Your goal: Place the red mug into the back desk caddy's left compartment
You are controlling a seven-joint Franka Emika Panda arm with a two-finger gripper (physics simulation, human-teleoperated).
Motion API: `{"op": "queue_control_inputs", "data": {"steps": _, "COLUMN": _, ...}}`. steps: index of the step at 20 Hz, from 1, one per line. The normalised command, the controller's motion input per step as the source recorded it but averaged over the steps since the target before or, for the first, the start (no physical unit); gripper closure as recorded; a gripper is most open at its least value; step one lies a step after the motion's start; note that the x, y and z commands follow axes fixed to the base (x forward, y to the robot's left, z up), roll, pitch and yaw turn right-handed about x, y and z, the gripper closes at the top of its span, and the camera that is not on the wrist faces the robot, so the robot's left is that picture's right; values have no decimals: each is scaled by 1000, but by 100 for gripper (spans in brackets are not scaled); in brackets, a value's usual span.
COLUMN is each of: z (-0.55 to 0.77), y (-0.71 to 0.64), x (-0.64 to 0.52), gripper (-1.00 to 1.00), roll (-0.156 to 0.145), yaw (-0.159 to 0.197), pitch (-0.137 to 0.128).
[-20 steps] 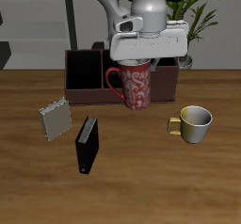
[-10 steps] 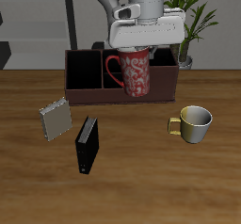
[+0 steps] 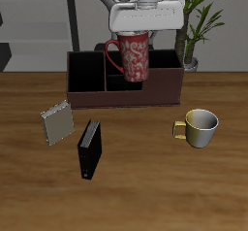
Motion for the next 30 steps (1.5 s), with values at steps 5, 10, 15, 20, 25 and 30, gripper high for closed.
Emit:
{"op": "queue_control_inputs", "data": {"steps": 5, "z": 78, "y": -80, "x": -319, "gripper": 100, "roll": 29, "yaw": 19, "pitch": 12}}
{"op": "queue_control_inputs", "data": {"steps": 10, "z": 8, "y": -282, "x": -336, "gripper": 100, "roll": -34, "yaw": -11, "pitch": 40}}
{"op": "queue_control_inputs", "data": {"steps": 15, "z": -55, "y": -196, "x": -273, "gripper": 100, "roll": 16, "yaw": 10, "pitch": 37}}
{"op": "queue_control_inputs", "data": {"steps": 20, "z": -108, "y": -192, "x": -250, "gripper": 100, "roll": -14, "yaw": 11, "pitch": 21}}
{"op": "queue_control_inputs", "data": {"steps": 25, "z": -72, "y": -66, "x": -247, "gripper": 100, "roll": 23, "yaw": 33, "pitch": 12}}
{"op": "queue_control_inputs", "data": {"steps": 30, "z": 43, "y": -159, "x": -244, "gripper": 100, "roll": -28, "yaw": -9, "pitch": -35}}
